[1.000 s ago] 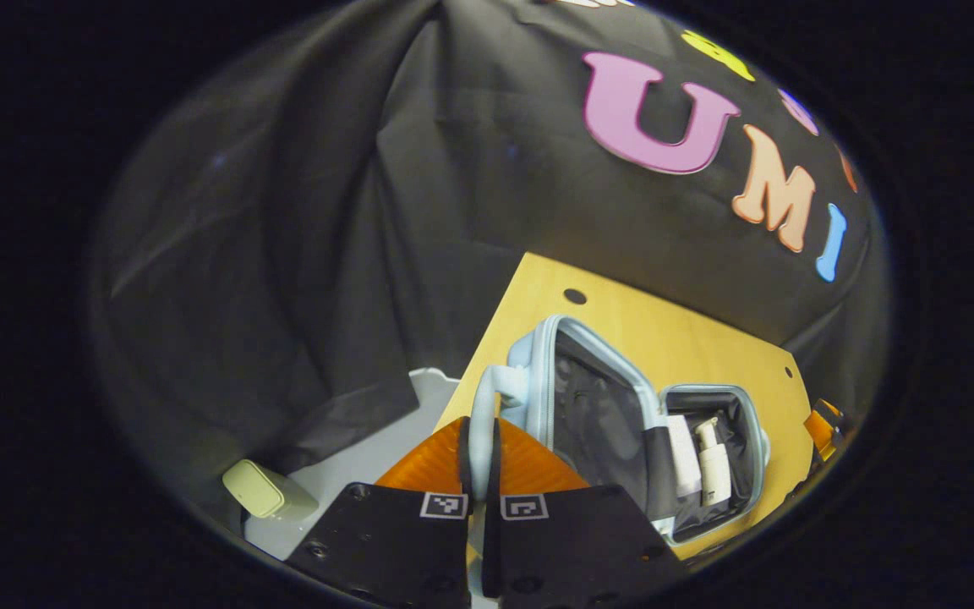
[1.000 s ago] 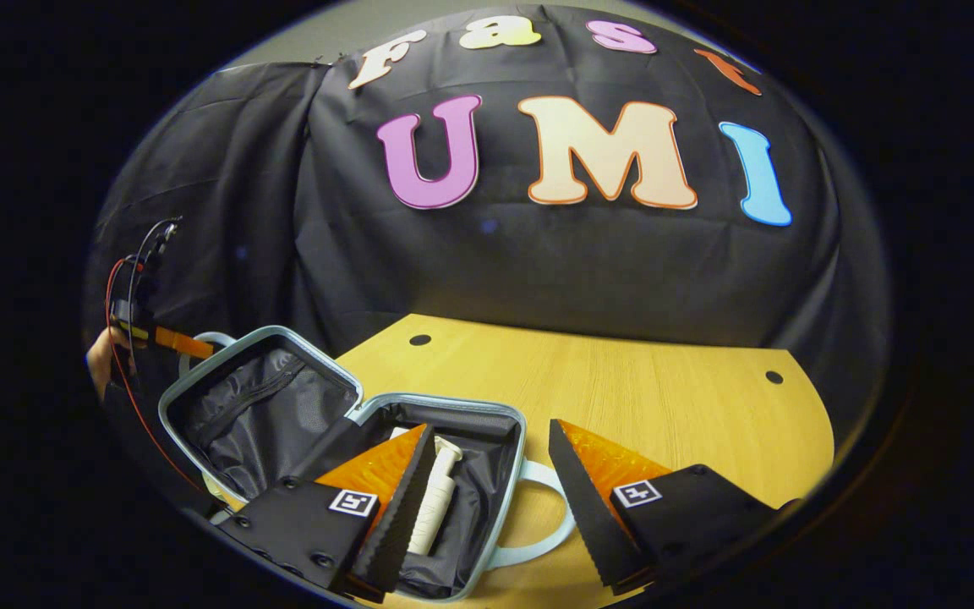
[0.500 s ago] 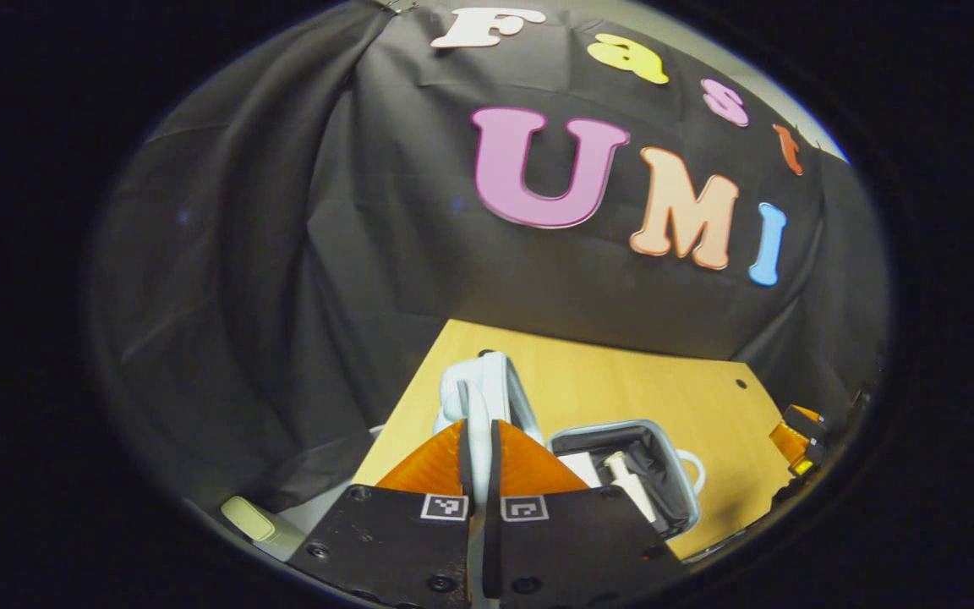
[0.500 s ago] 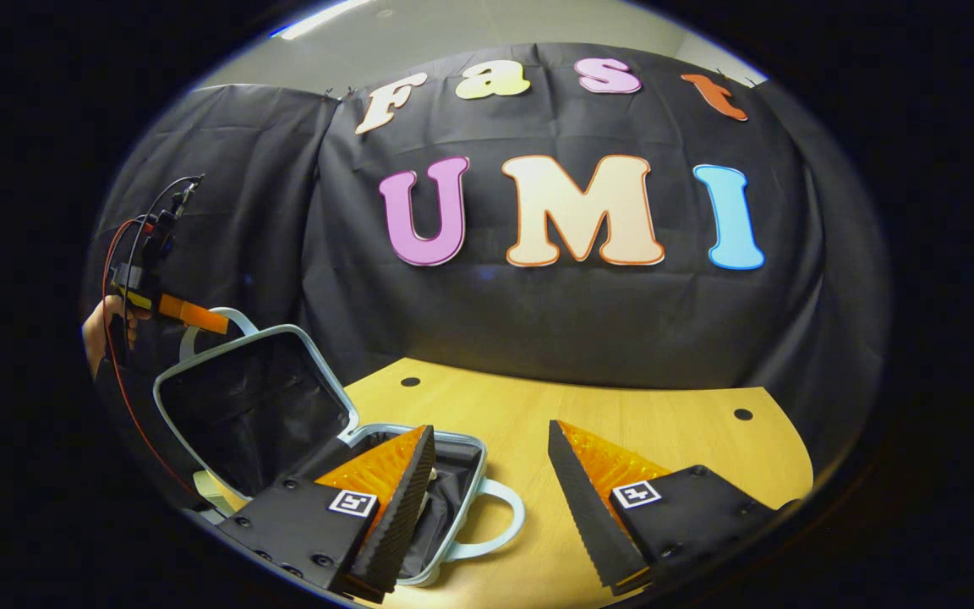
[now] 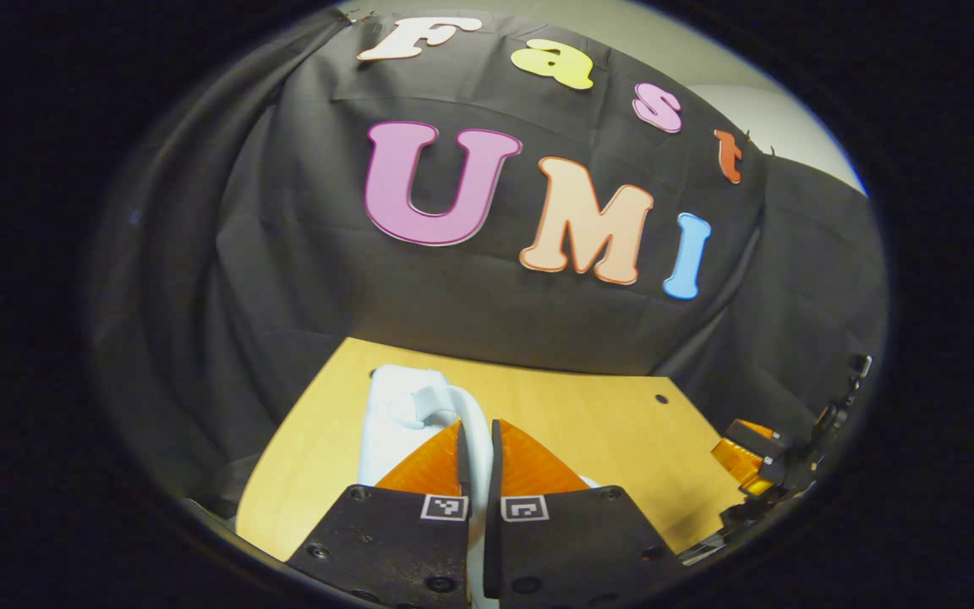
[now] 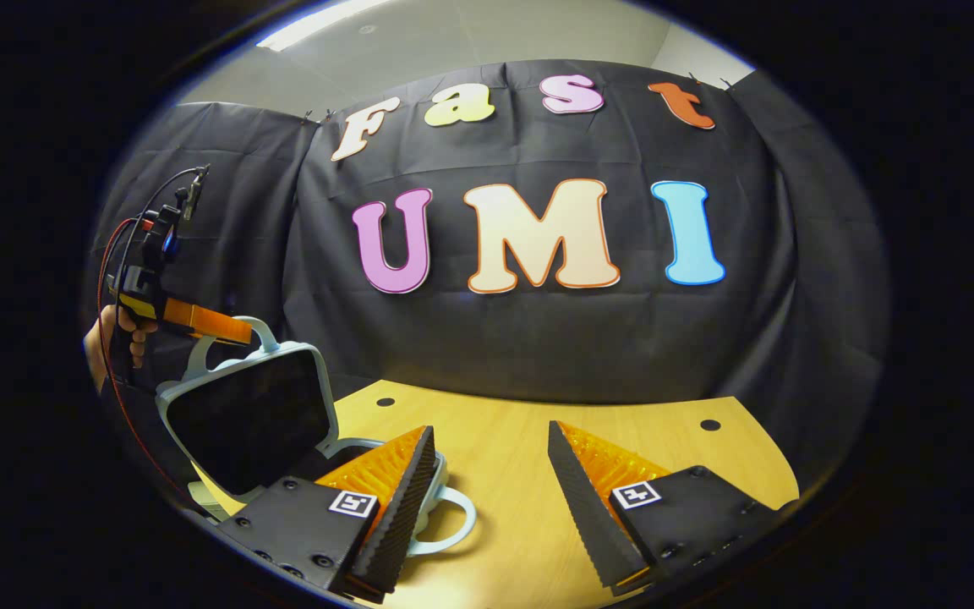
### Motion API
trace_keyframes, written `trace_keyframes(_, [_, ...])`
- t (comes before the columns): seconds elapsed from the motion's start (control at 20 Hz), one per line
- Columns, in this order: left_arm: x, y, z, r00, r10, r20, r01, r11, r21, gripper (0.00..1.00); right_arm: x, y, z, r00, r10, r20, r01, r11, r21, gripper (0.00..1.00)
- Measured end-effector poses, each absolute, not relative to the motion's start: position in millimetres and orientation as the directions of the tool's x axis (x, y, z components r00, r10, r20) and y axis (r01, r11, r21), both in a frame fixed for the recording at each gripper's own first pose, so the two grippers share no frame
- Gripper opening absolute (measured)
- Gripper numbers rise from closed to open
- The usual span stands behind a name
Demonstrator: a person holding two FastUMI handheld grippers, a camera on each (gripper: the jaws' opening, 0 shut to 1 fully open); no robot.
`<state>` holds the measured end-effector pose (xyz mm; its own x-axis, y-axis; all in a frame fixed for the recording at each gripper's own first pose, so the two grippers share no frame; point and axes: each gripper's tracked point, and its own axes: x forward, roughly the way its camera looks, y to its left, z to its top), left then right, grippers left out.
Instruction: First open the suitcase, pack the skin care products into it, and then close the suitcase.
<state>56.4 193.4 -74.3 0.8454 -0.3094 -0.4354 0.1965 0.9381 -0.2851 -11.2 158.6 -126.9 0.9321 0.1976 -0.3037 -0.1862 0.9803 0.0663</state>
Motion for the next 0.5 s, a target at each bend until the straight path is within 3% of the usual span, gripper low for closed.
trace_keyframes(0.5, [42.8,57.3,-130.1,0.725,-0.493,-0.480,0.330,0.861,-0.386,0.00,-33.7,88.1,-122.2,0.942,0.095,-0.321,-0.092,0.995,0.024,0.86])
